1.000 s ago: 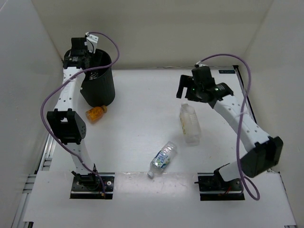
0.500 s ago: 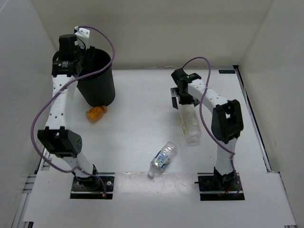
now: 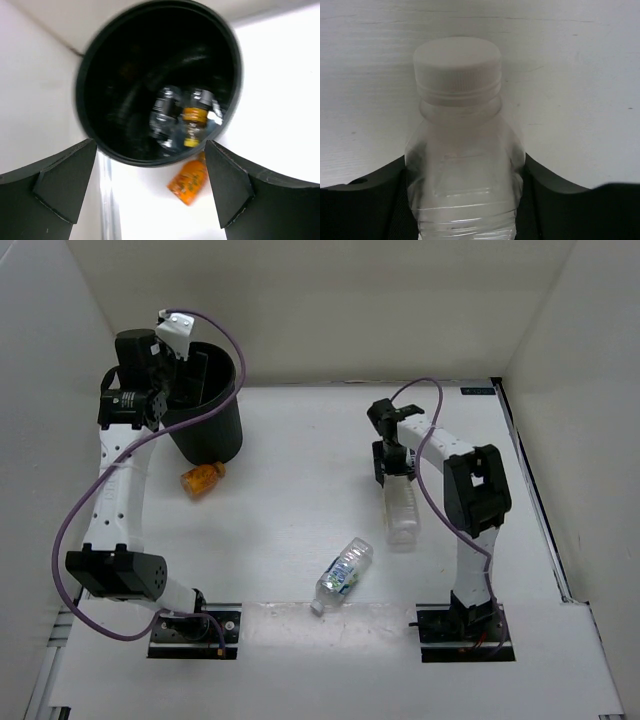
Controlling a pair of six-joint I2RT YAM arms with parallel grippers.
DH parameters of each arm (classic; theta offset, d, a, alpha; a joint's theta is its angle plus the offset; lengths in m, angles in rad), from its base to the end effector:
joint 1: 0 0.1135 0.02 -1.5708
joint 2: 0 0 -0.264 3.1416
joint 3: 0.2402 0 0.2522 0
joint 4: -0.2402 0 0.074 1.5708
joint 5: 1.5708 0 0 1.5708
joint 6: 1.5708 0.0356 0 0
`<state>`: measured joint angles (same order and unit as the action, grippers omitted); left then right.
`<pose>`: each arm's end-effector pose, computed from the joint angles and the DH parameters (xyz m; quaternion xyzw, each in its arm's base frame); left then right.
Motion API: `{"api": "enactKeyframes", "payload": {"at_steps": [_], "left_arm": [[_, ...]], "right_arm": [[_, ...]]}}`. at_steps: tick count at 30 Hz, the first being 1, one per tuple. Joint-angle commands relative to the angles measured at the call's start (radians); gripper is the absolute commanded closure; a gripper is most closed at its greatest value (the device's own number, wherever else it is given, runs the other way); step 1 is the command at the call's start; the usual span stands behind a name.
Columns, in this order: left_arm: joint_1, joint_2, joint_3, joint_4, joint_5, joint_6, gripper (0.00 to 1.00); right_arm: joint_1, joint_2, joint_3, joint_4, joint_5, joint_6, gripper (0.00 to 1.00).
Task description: Put the plastic bottles in the bin
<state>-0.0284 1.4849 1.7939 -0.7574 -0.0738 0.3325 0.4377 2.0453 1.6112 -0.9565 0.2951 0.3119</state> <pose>0.3111 -0.0062 0.4607 0.1325 0.8358 0.1114 0.5210 0.3734 0.1633 0.1934 -0.0487 0.9840 -0.1037 0.1364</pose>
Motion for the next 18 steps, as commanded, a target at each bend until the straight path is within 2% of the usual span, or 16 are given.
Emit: {"api": "enactKeyframes", "payload": {"at_steps": [1, 4, 5, 6, 9, 10, 11, 12, 13, 14, 17, 18], "left_arm": [[-0.002, -0.038, 0.01, -0.072, 0.164, -0.02, 0.0], [-0.011, -0.028, 0.062, -0.17, 0.322, -0.009, 0.0], [-0.011, -0.019, 0.062, -0.225, 0.445, 0.0, 0.0], [-0.011, -0.018, 0.071, -0.246, 0.509, 0.0, 0.0], [-0.011, -0.018, 0.059, -0.31, 0.777, 0.036, 0.0], [-0.011, -0.018, 0.059, -0.328, 0.842, 0.046, 0.0], [-0.011, -0.006, 0.068, -0.348, 0.97, 0.06, 0.0], [-0.011, -0.006, 0.068, -0.367, 1.027, 0.071, 0.0], [-0.011, 0.006, 0.068, -0.367, 1.081, 0.071, 0.0], [-0.022, 0.021, 0.068, -0.367, 1.162, 0.057, 0.0], [-0.076, 0.07, 0.068, -0.35, 1.223, 0.007, 0.0], [-0.094, 0.084, 0.09, -0.35, 1.223, 0.007, 0.0]], "right_arm": [[-0.017, -0.062, -0.002, 0.036, -0.089, 0.016, 0.91], [-0.042, -0.121, 0.036, 0.048, -0.149, 0.039, 1.0], [-0.051, -0.147, 0.036, 0.064, -0.231, 0.053, 1.0], [-0.066, -0.181, 0.036, 0.093, -0.288, 0.064, 1.0], [-0.08, -0.386, -0.065, 0.374, -0.491, 0.119, 1.0], [-0.105, -0.502, -0.109, 0.586, -0.63, 0.147, 1.0], [-0.114, -0.557, -0.211, 0.708, -0.693, 0.183, 1.0], [-0.134, -0.65, -0.267, 0.837, -0.747, 0.284, 1.0], [-0.134, -0.686, -0.319, 0.964, -0.786, 0.343, 1.0], [-0.145, -0.71, -0.397, 1.187, -0.815, 0.398, 1.0], [-0.145, -0.708, -0.413, 1.44, -0.936, 0.573, 1.0], [-0.119, -0.676, -0.399, 1.466, -0.964, 0.602, 1.0]]}}
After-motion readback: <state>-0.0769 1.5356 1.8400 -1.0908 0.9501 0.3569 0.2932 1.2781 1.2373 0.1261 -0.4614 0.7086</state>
